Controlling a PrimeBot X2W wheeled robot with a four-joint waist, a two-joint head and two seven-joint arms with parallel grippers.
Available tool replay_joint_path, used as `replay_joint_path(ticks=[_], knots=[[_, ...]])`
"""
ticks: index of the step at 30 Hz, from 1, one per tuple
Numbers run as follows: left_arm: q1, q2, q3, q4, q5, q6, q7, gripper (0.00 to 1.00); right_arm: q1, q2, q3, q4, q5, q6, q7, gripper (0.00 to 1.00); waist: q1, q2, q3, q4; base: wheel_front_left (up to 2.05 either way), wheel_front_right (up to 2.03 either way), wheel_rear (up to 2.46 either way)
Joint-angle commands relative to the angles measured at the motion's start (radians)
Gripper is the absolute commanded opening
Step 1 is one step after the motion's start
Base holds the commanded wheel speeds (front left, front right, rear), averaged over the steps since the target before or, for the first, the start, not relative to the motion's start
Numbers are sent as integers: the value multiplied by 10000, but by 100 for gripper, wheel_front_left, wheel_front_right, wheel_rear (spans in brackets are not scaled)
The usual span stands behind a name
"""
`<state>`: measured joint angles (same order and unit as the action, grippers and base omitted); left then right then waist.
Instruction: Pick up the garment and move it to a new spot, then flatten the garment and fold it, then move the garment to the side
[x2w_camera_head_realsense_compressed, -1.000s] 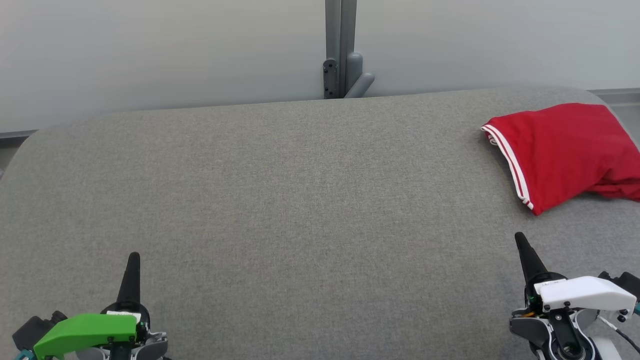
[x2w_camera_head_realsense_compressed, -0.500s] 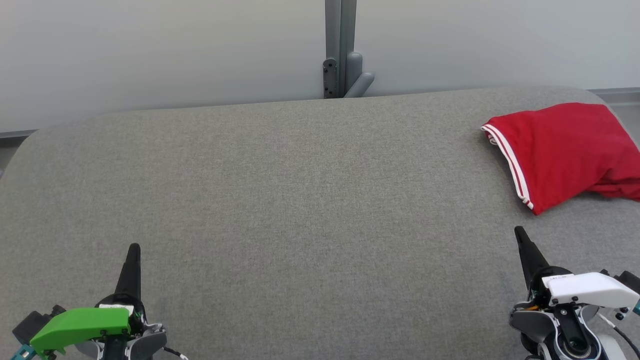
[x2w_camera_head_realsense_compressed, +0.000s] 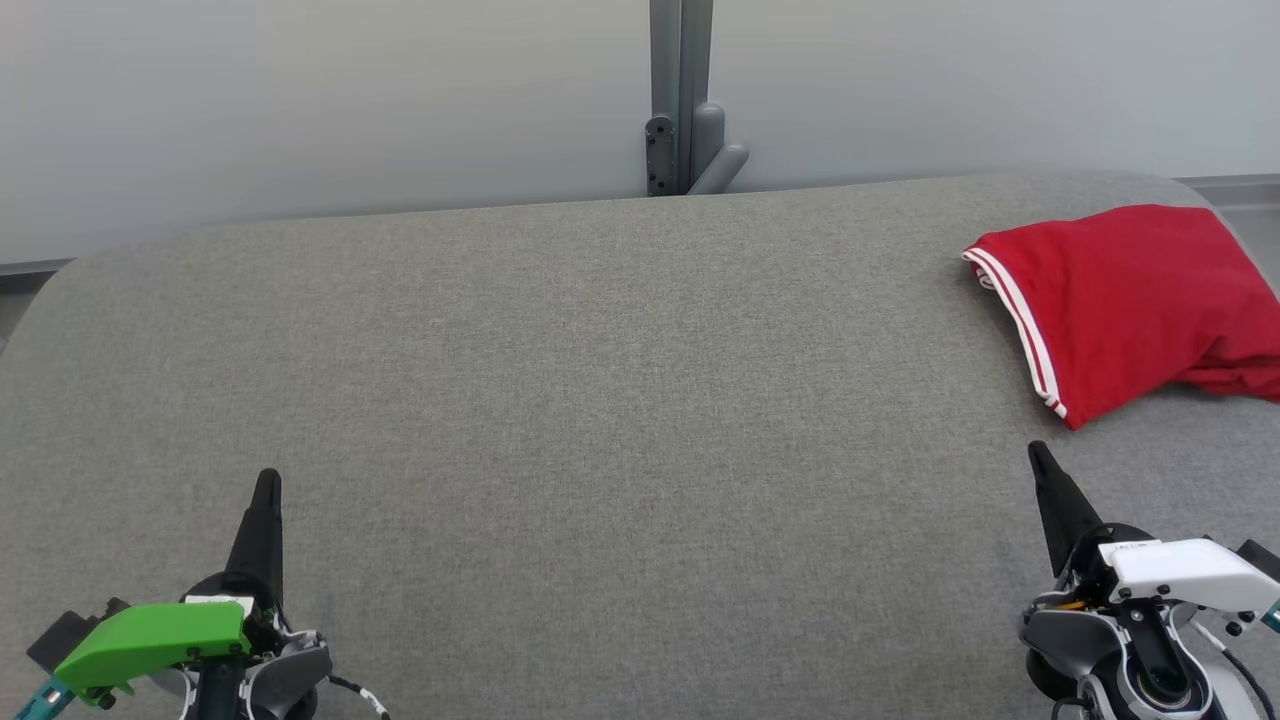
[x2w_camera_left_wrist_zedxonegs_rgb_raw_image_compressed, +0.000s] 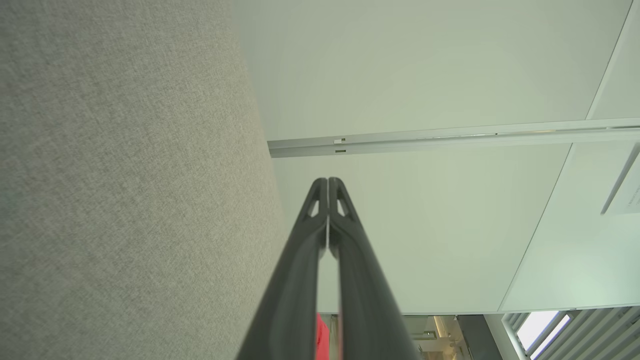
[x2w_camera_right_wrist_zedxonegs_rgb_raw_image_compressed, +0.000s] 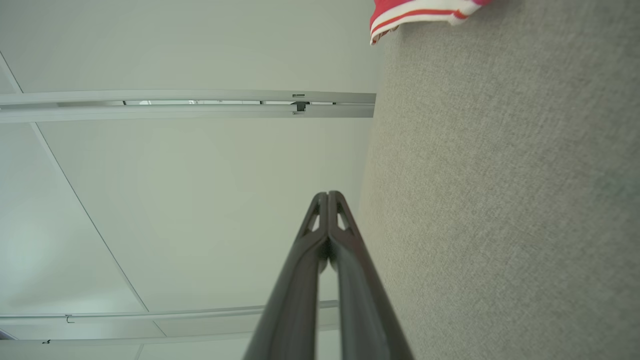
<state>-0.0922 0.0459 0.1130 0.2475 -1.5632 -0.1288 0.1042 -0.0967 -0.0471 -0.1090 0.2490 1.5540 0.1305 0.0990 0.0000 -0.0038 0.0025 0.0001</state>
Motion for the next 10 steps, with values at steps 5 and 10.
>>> replay_joint_path(ticks=[5, 10], knots=[[-233, 75, 40, -41, -432, -33, 117, 0, -147, -54, -43, -95, 506, 2, 131, 0, 0, 38, 4, -1, 0, 0, 0], [-230, 75, 41, -39, -508, -35, 154, 0, -146, -55, -47, -98, 627, 4, 157, 0, 0, 38, 5, -1, 0, 0, 0]])
